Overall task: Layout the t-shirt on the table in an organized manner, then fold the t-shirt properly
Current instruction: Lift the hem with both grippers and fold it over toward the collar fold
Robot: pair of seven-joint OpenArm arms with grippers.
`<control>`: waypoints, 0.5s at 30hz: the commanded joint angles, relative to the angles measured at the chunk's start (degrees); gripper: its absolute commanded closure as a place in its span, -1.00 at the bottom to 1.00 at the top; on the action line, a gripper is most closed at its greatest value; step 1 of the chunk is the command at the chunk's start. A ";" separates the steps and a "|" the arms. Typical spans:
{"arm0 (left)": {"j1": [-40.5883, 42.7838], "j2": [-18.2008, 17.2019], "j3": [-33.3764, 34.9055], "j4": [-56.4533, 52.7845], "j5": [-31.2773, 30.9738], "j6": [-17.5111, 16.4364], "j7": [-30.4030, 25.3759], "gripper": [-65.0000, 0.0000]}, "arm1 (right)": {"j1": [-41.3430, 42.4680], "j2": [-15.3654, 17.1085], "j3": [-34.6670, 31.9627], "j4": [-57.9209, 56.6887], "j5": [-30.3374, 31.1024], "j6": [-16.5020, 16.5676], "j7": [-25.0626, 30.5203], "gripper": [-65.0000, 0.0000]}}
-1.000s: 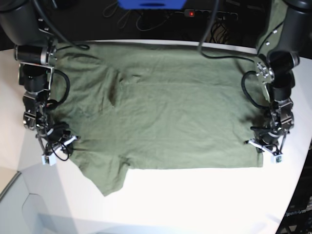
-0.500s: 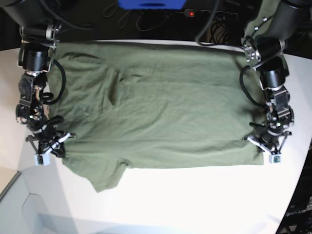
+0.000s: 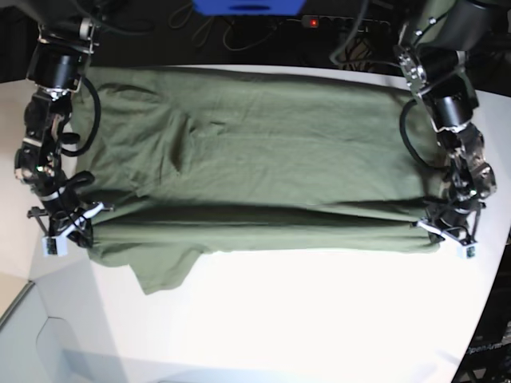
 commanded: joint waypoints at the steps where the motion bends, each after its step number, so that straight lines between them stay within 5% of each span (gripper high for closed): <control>1: -1.01 -1.19 -0.11 2.57 -1.27 0.33 -1.18 0.99 | 0.60 0.36 0.66 2.00 0.56 -0.10 1.75 1.00; 15: 11.30 -1.10 -0.11 19.01 -10.07 0.33 3.39 0.99 | -7.58 -2.90 5.31 11.93 0.56 -0.02 1.75 1.00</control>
